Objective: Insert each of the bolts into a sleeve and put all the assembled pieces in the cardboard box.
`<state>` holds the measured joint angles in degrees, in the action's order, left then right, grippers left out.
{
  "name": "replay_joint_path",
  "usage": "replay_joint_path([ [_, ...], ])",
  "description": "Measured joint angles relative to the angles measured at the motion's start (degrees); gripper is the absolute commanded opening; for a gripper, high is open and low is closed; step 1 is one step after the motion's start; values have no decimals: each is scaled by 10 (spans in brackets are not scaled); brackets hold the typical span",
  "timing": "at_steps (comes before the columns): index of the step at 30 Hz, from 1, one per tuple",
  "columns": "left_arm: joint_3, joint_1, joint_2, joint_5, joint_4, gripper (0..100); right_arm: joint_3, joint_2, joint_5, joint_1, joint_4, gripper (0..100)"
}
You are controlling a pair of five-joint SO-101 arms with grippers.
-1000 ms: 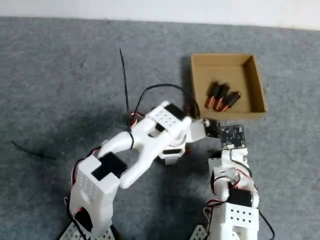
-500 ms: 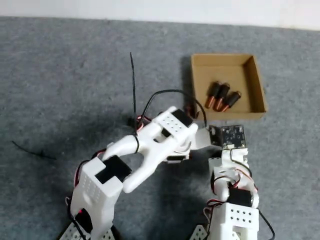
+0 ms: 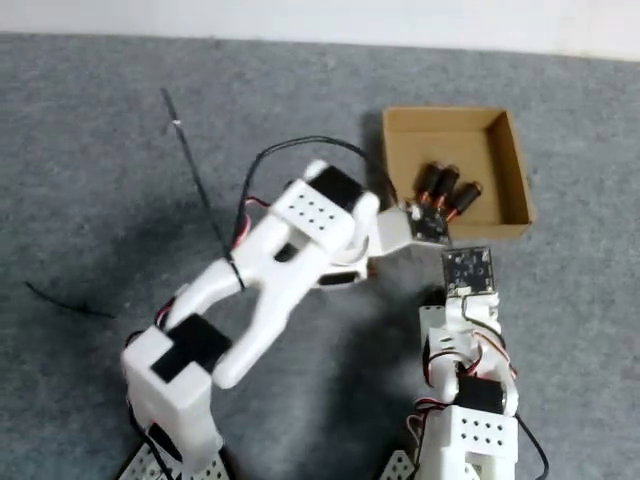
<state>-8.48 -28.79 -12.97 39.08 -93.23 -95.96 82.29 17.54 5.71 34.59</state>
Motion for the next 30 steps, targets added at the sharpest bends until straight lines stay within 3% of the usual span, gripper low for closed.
replay_joint_path([
  [30, 38, 5, 317, 1, -64, 6, 0, 0, 0, 0, -2, 6],
])
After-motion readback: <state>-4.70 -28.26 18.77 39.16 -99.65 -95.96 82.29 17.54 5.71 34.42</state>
